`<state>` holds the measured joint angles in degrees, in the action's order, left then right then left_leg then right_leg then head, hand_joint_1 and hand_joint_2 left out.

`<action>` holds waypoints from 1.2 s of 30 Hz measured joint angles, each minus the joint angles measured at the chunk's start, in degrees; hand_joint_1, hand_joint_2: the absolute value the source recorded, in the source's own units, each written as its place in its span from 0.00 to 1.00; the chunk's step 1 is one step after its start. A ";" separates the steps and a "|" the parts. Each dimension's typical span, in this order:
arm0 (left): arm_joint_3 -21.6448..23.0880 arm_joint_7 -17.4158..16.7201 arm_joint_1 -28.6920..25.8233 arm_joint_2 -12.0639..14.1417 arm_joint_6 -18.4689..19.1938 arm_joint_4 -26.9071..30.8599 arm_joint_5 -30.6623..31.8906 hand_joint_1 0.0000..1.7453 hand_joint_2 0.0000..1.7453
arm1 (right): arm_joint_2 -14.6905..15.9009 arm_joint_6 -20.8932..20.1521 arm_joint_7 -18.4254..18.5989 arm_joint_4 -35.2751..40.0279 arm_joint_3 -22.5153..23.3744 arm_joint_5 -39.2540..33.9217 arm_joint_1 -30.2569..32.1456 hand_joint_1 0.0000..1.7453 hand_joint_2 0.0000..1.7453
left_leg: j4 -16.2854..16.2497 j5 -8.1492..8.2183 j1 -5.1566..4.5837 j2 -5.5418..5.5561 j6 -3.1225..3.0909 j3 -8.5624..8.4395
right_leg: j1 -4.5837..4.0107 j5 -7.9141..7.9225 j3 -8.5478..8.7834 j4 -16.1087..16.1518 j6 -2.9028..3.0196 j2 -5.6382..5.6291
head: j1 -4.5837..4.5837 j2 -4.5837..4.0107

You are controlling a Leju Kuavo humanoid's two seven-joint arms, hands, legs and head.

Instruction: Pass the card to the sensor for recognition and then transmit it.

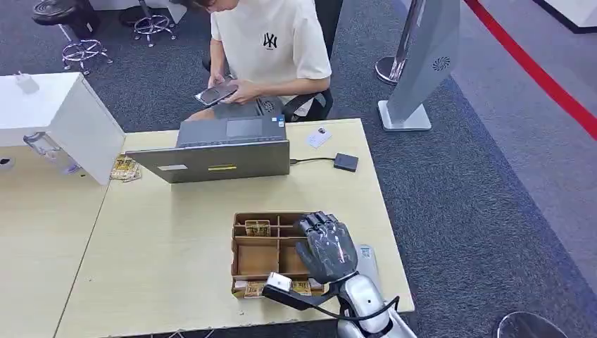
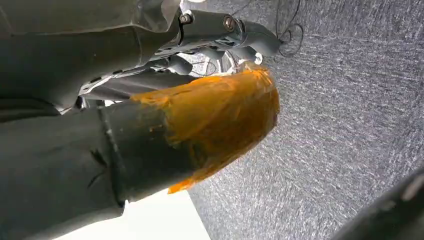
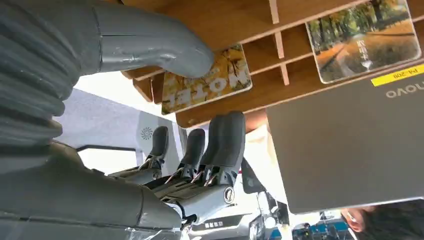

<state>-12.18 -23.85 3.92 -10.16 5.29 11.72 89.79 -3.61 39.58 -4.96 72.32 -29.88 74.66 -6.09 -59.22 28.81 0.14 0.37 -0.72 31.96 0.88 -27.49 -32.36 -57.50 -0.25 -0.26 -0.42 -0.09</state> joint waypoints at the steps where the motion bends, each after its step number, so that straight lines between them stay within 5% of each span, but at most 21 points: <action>1: 0.07 0.00 0.00 0.00 0.00 0.00 0.00 0.00 0.00 | 0.00 0.00 0.00 -0.17 0.00 -0.04 -0.02 0.84 1.00 | 0.00 0.00 0.00 0.00 0.00 0.00 | 0.00 0.00 0.00 0.00 0.00 0.00 | -0.02 0.00; 3: 0.30 0.00 0.00 0.00 0.00 0.00 0.00 0.00 0.00 | 0.00 0.00 0.02 -0.44 0.00 -0.24 -0.11 0.98 1.00 | 0.00 0.00 0.00 0.00 0.00 0.00 | 0.00 0.00 0.00 0.00 0.00 0.00 | 0.00 0.00; 5: 0.77 0.00 0.00 0.00 0.07 0.00 0.00 0.00 0.00 | 0.00 -0.02 0.02 -0.70 0.00 -0.46 -0.22 1.00 1.00 | 0.00 0.00 0.00 0.00 0.00 0.00 | 0.00 0.00 0.00 0.00 0.00 0.00 | 0.00 0.00; 20: 3.26 0.37 0.01 -0.02 0.13 0.00 0.00 0.00 0.00 | 0.00 0.07 -2.10 -1.27 -0.02 -5.10 -0.97 1.00 1.00 | 0.00 0.00 0.00 0.00 0.00 -0.01 | 0.00 0.00 0.00 0.00 0.00 0.00 | -0.02 0.00; 25: 3.87 0.74 0.01 -0.07 0.11 0.00 0.00 0.00 0.00 | -0.13 -2.50 -9.50 2.24 0.02 -21.26 -0.60 1.00 1.00 | 0.00 0.00 0.00 0.00 0.00 0.00 | 0.00 0.00 0.00 0.00 0.00 0.00 | 0.00 0.00; 30: 4.18 0.98 -0.03 -0.07 -0.02 0.00 0.00 0.00 0.00 | -0.94 -11.57 -16.16 9.21 1.03 -40.23 0.74 1.00 1.00 | 0.00 0.00 0.00 0.01 0.00 0.00 | 0.00 0.00 -0.01 0.00 0.00 0.01 | 0.00 0.00; 36: 4.24 1.33 -0.08 -0.02 -0.13 0.00 -0.93 0.00 0.00 | -1.29 -22.50 -20.05 15.63 3.43 -56.32 2.04 1.00 1.00 | 0.00 0.00 0.00 0.01 0.00 0.00 | 0.01 0.00 0.00 0.00 0.00 0.01 | 0.00 0.00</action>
<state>-7.93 -22.51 3.84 -10.19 5.16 11.72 88.85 -4.90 17.08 -25.01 87.96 -26.44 18.35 -4.05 -59.22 28.81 0.14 0.38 -0.72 31.96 0.89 -27.49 -32.36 -57.50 -0.25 -0.25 -0.42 -0.09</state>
